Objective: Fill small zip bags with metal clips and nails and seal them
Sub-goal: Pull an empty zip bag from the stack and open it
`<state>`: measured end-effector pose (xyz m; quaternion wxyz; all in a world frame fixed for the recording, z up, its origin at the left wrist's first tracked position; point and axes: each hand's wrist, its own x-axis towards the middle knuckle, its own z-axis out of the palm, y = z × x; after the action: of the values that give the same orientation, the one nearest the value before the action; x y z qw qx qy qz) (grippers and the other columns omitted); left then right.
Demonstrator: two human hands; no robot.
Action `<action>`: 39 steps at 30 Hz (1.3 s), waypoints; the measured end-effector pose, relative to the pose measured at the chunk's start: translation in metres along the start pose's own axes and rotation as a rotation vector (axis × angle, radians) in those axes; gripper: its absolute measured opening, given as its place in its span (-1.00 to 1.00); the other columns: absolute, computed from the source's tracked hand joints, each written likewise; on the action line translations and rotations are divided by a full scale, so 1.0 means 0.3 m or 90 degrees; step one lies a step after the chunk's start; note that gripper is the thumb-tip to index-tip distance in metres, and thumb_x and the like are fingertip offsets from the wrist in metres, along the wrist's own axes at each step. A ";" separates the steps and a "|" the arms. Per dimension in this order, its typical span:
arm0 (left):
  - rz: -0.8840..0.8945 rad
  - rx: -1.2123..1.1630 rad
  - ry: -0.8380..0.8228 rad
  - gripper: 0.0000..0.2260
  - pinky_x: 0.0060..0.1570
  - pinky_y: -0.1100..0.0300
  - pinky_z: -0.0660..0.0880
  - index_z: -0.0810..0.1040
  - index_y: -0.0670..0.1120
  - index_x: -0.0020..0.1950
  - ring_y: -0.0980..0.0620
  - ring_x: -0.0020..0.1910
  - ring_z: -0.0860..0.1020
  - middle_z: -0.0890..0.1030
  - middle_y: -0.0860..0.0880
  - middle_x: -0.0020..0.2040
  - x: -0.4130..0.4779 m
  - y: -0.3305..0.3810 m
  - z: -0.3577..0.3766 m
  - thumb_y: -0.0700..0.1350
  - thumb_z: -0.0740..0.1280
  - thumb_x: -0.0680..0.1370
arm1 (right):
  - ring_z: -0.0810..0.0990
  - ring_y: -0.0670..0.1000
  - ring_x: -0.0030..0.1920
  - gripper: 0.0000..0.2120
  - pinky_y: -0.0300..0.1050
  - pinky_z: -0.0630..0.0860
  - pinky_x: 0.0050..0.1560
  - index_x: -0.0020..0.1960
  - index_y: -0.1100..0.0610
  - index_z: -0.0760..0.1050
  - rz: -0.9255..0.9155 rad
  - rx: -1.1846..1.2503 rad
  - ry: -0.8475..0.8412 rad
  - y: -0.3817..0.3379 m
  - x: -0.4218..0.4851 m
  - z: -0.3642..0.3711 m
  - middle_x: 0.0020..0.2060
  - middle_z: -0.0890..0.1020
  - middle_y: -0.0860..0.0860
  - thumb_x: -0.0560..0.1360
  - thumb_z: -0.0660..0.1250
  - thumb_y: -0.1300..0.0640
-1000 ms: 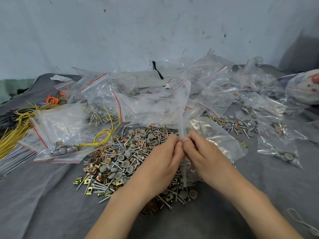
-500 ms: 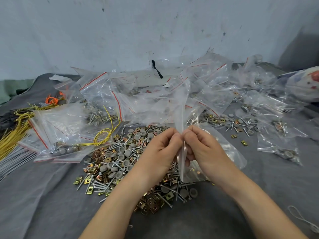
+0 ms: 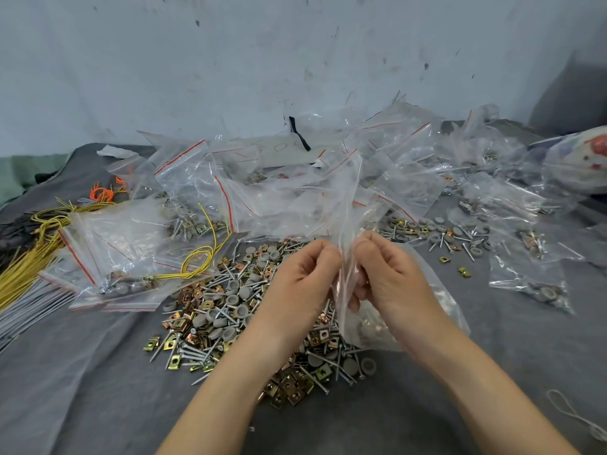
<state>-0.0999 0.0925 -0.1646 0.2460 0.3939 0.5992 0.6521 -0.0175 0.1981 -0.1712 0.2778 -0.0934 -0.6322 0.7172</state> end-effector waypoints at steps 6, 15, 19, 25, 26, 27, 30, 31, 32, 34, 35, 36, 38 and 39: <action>0.030 0.399 0.170 -0.79 -0.40 0.16 0.44 0.47 0.00 -0.25 0.12 -0.45 0.49 0.59 0.08 -0.39 0.007 -0.032 -0.057 -0.03 0.26 0.58 | 0.43 -0.02 -0.44 -0.73 0.09 0.46 -0.34 -0.28 0.01 0.42 -0.059 -0.359 0.055 -0.039 -0.017 -0.060 -0.49 0.44 -0.04 0.57 0.22 -0.04; 0.006 0.573 0.275 -0.77 -0.35 0.00 0.43 0.38 0.01 -0.28 0.01 -0.44 0.46 0.52 0.03 -0.44 0.025 -0.027 -0.147 -0.03 0.27 0.56 | 0.44 -0.13 -0.47 -0.75 -0.27 0.35 -0.42 -0.32 0.06 0.46 -0.140 -0.573 0.150 -0.122 -0.035 -0.121 -0.41 0.57 -0.07 0.52 0.26 0.05; 0.037 0.616 0.297 -0.81 -0.34 0.02 0.43 0.36 0.03 -0.23 -0.01 -0.36 0.48 0.53 0.07 -0.34 0.026 -0.028 -0.140 -0.02 0.29 0.56 | 0.45 -0.12 -0.43 -0.75 -0.32 0.33 -0.39 -0.36 0.03 0.43 -0.165 -0.600 0.182 -0.142 -0.045 -0.108 -0.50 0.51 -0.08 0.49 0.26 0.03; 0.242 0.808 0.168 -0.91 -0.21 0.06 0.48 0.58 -0.03 0.01 -0.06 -0.12 0.54 0.58 0.02 -0.12 0.021 -0.016 -0.060 -0.14 0.37 0.52 | 0.45 -0.07 -0.42 -0.72 -0.20 0.35 -0.39 -0.33 0.02 0.39 -0.164 -0.666 0.165 -0.143 -0.053 -0.021 -0.48 0.50 -0.11 0.44 0.16 -0.13; 0.247 0.807 0.148 -0.92 -0.21 0.10 0.48 0.61 0.00 0.01 -0.03 -0.12 0.57 0.62 0.04 -0.13 0.017 -0.008 -0.049 -0.10 0.36 0.54 | 0.47 -0.05 -0.40 -0.71 -0.11 0.41 -0.35 -0.30 0.03 0.40 -0.151 -0.704 0.150 -0.142 -0.055 -0.006 -0.49 0.50 -0.07 0.44 0.15 -0.15; 0.223 0.771 0.136 -0.93 -0.25 0.14 0.45 0.62 0.03 -0.01 0.04 -0.17 0.57 0.63 0.07 -0.17 0.010 0.001 -0.040 -0.06 0.34 0.56 | 0.49 0.02 -0.37 -0.71 0.00 0.44 -0.30 -0.28 0.03 0.39 -0.135 -0.740 0.123 -0.139 -0.057 0.008 -0.46 0.51 -0.05 0.46 0.13 -0.16; 0.072 0.466 0.083 -0.82 -0.36 0.22 0.33 0.57 -0.07 -0.23 0.19 -0.41 0.43 0.57 0.06 -0.39 0.017 0.009 -0.032 -0.10 0.32 0.56 | 0.47 0.08 -0.34 -0.72 -0.01 0.32 -0.32 -0.26 -0.02 0.30 -0.118 -0.809 0.021 -0.127 -0.070 0.047 -0.40 0.50 -0.06 0.47 0.03 -0.18; 0.009 0.331 0.062 -0.84 -0.34 0.21 0.41 0.62 -0.14 -0.21 0.15 -0.39 0.48 0.62 0.00 -0.37 0.023 0.018 -0.035 -0.17 0.33 0.56 | 0.46 0.08 -0.33 -0.75 -0.03 0.29 -0.31 -0.23 -0.04 0.28 -0.133 -0.834 -0.006 -0.125 -0.074 0.060 -0.39 0.50 -0.07 0.49 0.01 -0.17; -0.046 0.209 0.047 -0.86 -0.26 0.14 0.51 0.67 -0.18 -0.13 0.07 -0.30 0.59 0.68 -0.08 -0.27 0.030 0.027 -0.039 -0.24 0.33 0.56 | 0.47 0.08 -0.33 -0.78 -0.04 0.29 -0.30 -0.18 -0.04 0.27 -0.151 -0.854 -0.028 -0.125 -0.079 0.073 -0.38 0.50 -0.07 0.51 0.01 -0.15; -0.102 0.046 0.024 -0.83 -0.03 0.04 0.60 0.68 -0.18 -0.03 -0.09 -0.08 0.68 0.70 -0.22 -0.08 0.038 0.030 -0.049 -0.33 0.30 0.54 | 0.49 0.09 -0.33 -0.80 -0.04 0.30 -0.29 -0.13 -0.03 0.25 -0.185 -0.878 -0.047 -0.127 -0.089 0.091 -0.37 0.48 -0.08 0.53 -0.01 -0.12; -0.107 0.016 0.006 -0.83 0.00 0.03 0.60 0.67 -0.18 -0.03 -0.10 -0.05 0.67 0.68 -0.26 -0.05 0.036 0.031 -0.051 -0.33 0.30 0.54 | 0.48 0.09 -0.33 -0.80 -0.04 0.28 -0.28 -0.12 -0.02 0.23 -0.199 -0.889 -0.045 -0.131 -0.092 0.094 -0.36 0.46 -0.09 0.53 -0.03 -0.13; -0.105 0.033 -0.009 -0.86 -0.02 0.03 0.58 0.66 -0.18 -0.03 -0.09 -0.08 0.65 0.67 -0.28 -0.06 0.034 0.028 -0.053 -0.30 0.31 0.54 | 0.47 0.09 -0.33 -0.79 -0.04 0.26 -0.28 -0.12 -0.02 0.23 -0.209 -0.898 -0.042 -0.138 -0.094 0.096 -0.36 0.45 -0.09 0.52 -0.04 -0.13; -0.119 0.131 -0.033 -0.86 -0.16 0.10 0.53 0.69 -0.09 -0.13 -0.02 -0.21 0.59 0.68 -0.20 -0.20 0.030 0.010 -0.060 -0.20 0.32 0.52 | 0.41 0.07 -0.40 -0.77 -0.06 0.27 -0.32 -0.18 -0.03 0.26 -0.230 -0.897 -0.029 -0.156 -0.094 0.093 -0.42 0.40 -0.10 0.51 -0.02 -0.14; -0.137 0.172 -0.040 -0.83 -0.21 0.15 0.51 0.69 -0.02 -0.22 0.03 -0.26 0.57 0.67 -0.09 -0.28 0.027 0.004 -0.063 -0.14 0.32 0.50 | 0.35 0.06 -0.44 -0.78 -0.08 0.27 -0.35 -0.22 -0.04 0.26 -0.253 -0.892 -0.009 -0.165 -0.095 0.089 -0.46 0.36 -0.12 0.50 0.01 -0.13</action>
<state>-0.1198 0.0876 -0.1610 0.2778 0.3771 0.7120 0.5231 0.0071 0.1627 -0.1250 0.2737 -0.1279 -0.9499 0.0808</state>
